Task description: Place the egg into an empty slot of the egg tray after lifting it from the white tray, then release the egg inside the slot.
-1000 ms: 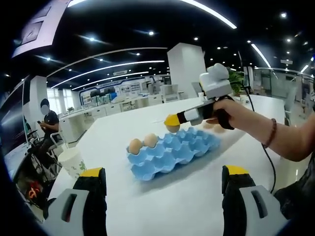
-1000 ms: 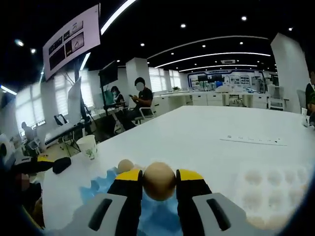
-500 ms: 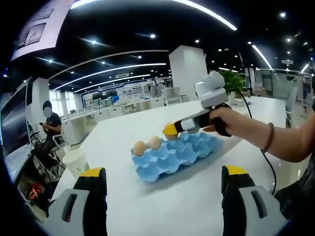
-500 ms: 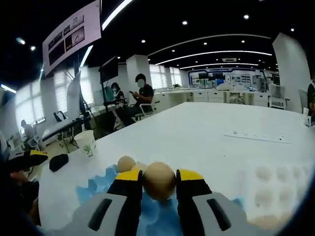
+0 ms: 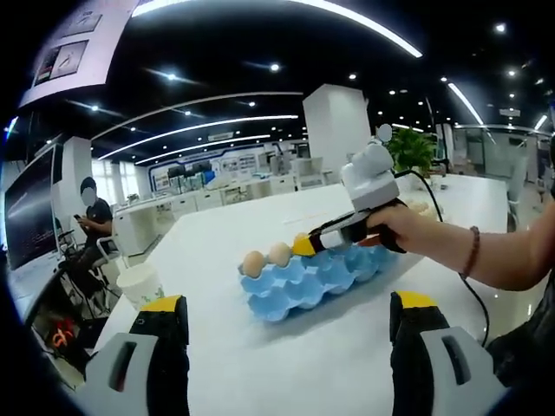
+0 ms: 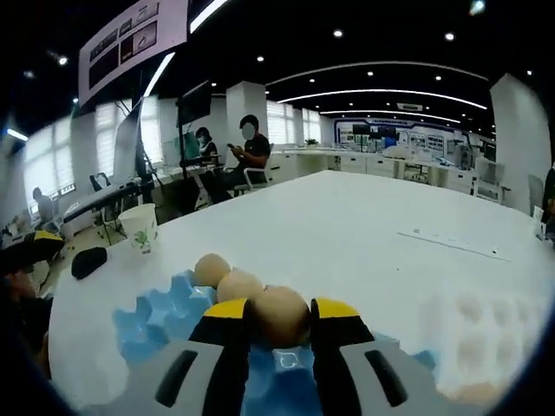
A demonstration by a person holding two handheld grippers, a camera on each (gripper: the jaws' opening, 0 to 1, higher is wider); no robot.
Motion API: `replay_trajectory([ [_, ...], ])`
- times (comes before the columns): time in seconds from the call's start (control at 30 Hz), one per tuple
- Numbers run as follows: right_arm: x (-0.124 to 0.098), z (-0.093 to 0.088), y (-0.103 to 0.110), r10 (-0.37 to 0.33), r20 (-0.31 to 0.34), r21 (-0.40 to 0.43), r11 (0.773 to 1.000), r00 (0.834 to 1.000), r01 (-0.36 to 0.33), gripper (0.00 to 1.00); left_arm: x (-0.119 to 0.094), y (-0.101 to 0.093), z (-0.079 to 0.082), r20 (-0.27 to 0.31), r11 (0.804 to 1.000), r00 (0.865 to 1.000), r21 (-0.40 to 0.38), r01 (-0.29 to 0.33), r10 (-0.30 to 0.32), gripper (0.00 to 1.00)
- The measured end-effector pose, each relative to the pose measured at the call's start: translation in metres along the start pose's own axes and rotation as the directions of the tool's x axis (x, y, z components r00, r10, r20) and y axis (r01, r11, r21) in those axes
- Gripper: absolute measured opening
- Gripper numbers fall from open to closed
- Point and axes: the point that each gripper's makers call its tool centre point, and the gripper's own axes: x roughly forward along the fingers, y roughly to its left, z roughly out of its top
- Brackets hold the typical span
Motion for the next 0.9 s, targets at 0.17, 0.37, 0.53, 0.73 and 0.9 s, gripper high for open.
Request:
replay_trajectory([
  [0.17, 0.001, -0.002, -0.003, 0.006, -0.001, 0.024, 1.000, 1.000, -0.006, 0.28, 0.002, 0.000, -0.002, -0.005, 1.000, 1.000, 0.001, 0.002, -0.002, 0.99],
  [0.37, 0.001, 0.001, -0.003, 0.020, 0.010, 0.012, 1.000, 1.000, -0.020, 0.27, 0.006, -0.003, -0.003, -0.013, 1.000, 1.000, -0.002, 0.010, -0.010, 0.99],
  [0.53, -0.005, 0.007, -0.006, 0.013, 0.031, 0.006, 1.000, 0.999, -0.013, 0.31, 0.007, -0.004, -0.003, -0.013, 1.000, 1.000, -0.001, 0.016, -0.016, 0.99],
  [0.73, -0.013, 0.009, -0.008, 0.011, 0.045, 0.002, 1.000, 0.999, -0.011, 0.39, 0.008, -0.006, -0.003, -0.017, 1.000, 1.000, -0.004, 0.020, -0.020, 0.99],
  [0.9, -0.020, 0.010, -0.012, 0.000, 0.052, 0.003, 1.000, 0.999, 0.000, 0.45, 0.008, -0.008, -0.003, -0.016, 1.000, 1.000, -0.005, 0.025, -0.025, 1.00],
])
